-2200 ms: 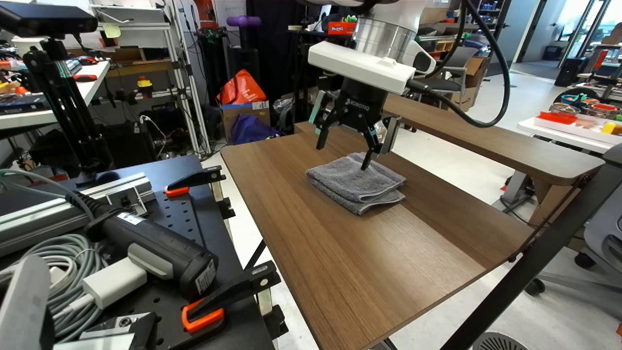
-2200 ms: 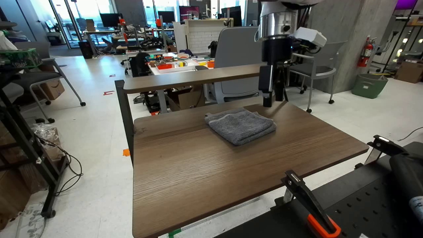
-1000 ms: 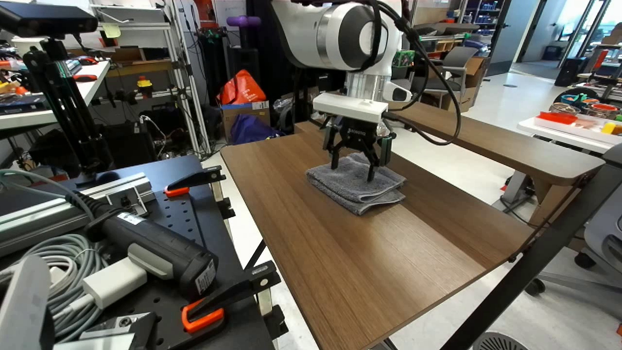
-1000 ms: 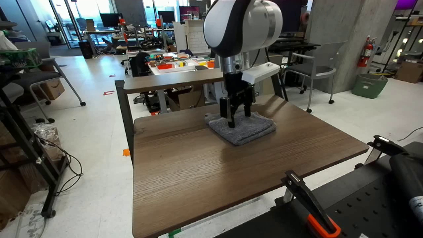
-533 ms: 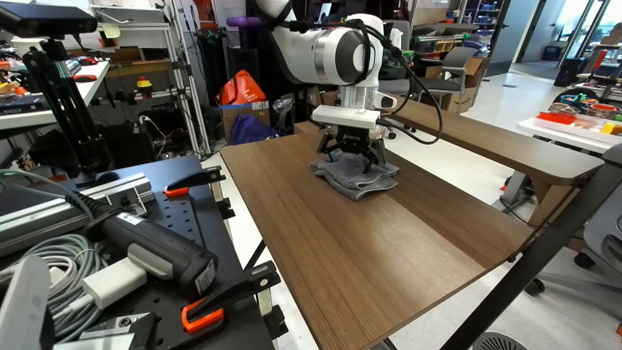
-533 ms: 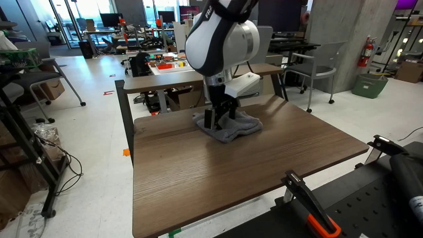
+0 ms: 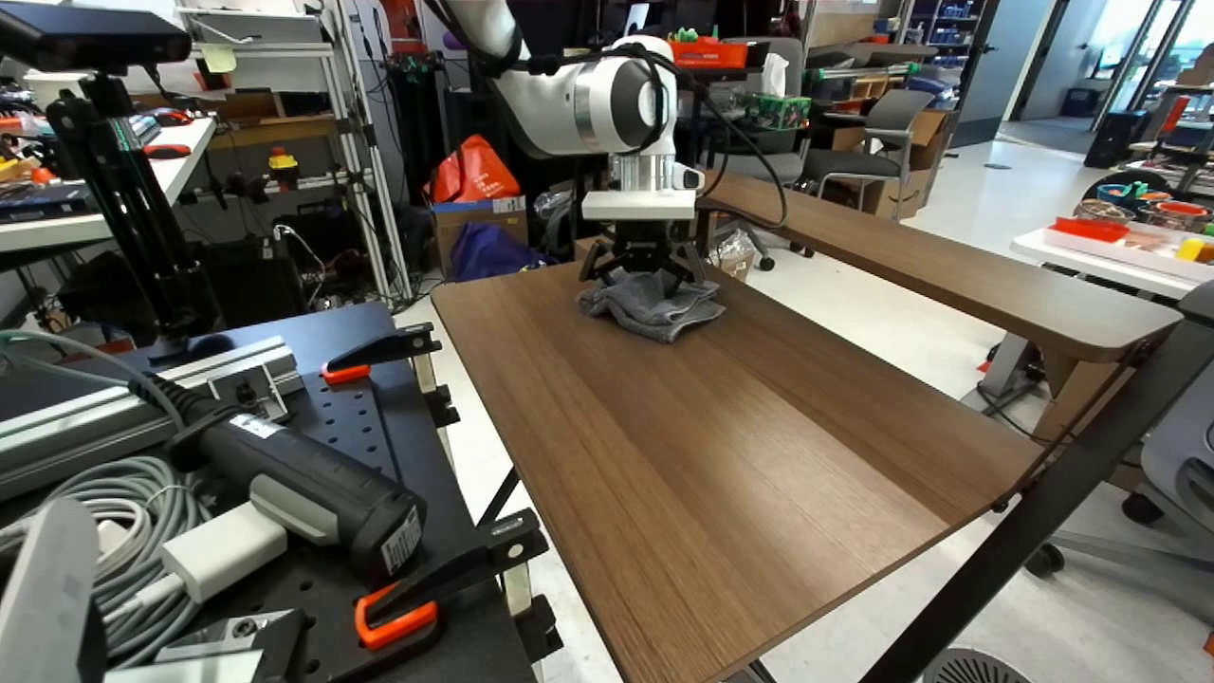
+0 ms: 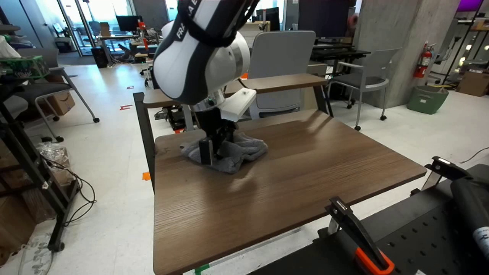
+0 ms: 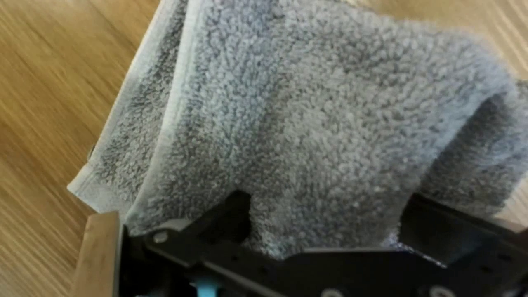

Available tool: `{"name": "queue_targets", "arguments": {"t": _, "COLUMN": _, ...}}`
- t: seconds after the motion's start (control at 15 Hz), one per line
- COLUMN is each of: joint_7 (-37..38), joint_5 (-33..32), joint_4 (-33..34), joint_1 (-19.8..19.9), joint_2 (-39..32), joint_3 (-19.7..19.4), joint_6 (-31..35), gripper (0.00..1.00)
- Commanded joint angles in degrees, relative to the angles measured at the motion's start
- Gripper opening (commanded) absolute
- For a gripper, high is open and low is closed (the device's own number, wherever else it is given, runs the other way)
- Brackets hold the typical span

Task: Move the towel to the left

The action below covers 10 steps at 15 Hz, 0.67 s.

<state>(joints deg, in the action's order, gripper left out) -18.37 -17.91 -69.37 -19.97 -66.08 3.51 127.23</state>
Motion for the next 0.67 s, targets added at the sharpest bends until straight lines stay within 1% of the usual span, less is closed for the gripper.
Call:
{"name": "queue_targets", "arguments": {"t": 0.0, "joint_7": -4.5, "joint_5": -2.6, "joint_4": 7.4, "joint_1": -2.3, "joint_2": -5.5, "joint_3": 1.3, "joint_6": -2.3, "gripper": 1.0}}
{"name": "queue_targets", "arguments": {"t": 0.2, "joint_7": -7.4, "joint_5": -3.6, "joint_4": 10.6, "joint_1": -4.1, "joint_2": -7.0, "joint_3": 1.2, "joint_6": -4.1, "gripper": 1.0}}
{"name": "queue_targets", "arguments": {"t": 0.4, "joint_7": -8.8, "joint_5": -4.1, "joint_4": 12.2, "joint_1": -5.0, "joint_2": -7.0, "joint_3": 0.9, "joint_6": -5.7, "gripper": 1.0}}
{"name": "queue_targets", "arguments": {"t": 0.53, "joint_7": -8.1, "joint_5": -4.9, "joint_4": 11.7, "joint_1": -5.7, "joint_2": -5.8, "joint_3": 0.3, "joint_6": -6.5, "gripper": 1.0}}
{"name": "queue_targets", "arguments": {"t": 0.6, "joint_7": -8.0, "joint_5": -4.5, "joint_4": 10.3, "joint_1": -6.0, "joint_2": -4.4, "joint_3": -0.4, "joint_6": -6.4, "gripper": 1.0}}
